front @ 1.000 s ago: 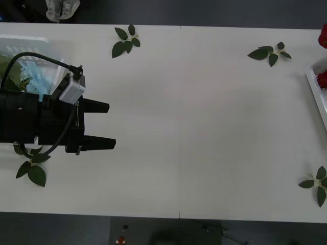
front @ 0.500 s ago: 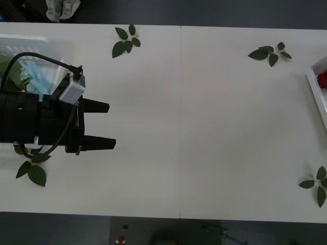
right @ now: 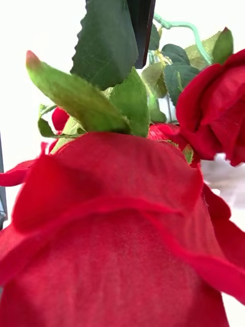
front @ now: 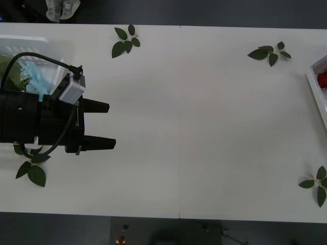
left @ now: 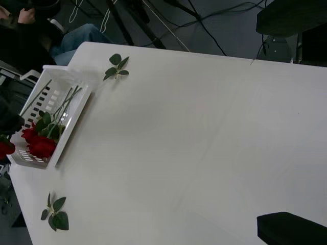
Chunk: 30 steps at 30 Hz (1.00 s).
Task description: Put the red flowers into the right box and the blue flowers into the left box
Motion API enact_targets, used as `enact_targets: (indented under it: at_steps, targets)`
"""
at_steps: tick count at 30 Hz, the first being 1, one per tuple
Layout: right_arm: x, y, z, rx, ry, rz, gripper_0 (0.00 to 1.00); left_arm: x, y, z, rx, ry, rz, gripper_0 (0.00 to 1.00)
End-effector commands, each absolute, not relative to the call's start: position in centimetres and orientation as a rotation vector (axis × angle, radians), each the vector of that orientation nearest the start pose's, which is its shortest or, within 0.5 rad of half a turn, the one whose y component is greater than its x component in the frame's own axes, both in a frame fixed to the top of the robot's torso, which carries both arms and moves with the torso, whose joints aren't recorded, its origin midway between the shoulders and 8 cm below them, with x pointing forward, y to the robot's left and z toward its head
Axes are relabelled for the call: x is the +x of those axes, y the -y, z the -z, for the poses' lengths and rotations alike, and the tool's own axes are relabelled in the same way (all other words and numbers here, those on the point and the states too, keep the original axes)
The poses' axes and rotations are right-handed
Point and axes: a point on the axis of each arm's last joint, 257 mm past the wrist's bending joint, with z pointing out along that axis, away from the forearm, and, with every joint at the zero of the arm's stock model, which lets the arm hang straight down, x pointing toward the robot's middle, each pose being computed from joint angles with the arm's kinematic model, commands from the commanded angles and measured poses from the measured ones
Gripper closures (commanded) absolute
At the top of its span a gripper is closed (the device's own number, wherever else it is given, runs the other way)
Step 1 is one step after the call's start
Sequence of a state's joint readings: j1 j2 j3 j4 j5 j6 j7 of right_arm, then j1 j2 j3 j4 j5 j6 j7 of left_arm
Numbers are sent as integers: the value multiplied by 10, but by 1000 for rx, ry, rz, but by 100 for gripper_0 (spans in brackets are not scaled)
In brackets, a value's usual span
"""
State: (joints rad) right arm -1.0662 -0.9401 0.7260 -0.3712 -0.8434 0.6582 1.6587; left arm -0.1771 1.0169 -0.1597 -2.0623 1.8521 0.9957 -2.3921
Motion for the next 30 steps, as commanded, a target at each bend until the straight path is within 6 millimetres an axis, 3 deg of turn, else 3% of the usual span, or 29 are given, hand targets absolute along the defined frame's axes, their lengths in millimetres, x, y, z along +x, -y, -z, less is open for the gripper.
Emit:
enact_targets:
  at_steps: [1,3,6,11,16,19,22,27,30]
  targets:
    - [607,637,133,119,-2296,680,71,358,-118,116,1294,-1681,750,0]
    - [606,641,128,121,-2288,686,51,358,-118,116,1294,-1681,750,0]
    - [600,651,127,145,-2291,694,40,358,-118,116,1294,-1681,750,0]
    - [593,656,133,200,-2297,655,34,358,-118,116,1294,-1681,750,0]
    - [600,637,137,156,-2323,569,27,358,-118,116,1294,-1681,750,0]
    - [607,607,133,75,-2361,438,23,358,-118,116,1294,-1681,750,0]
    - [612,566,115,-79,-2378,263,23,358,-118,116,1294,-1681,750,0]
    - [601,496,87,-398,-2315,-61,22,358,-118,116,1294,-1681,750,0]
    - [592,461,75,-609,-2239,-164,22,358,-118,116,1294,-1681,750,0]
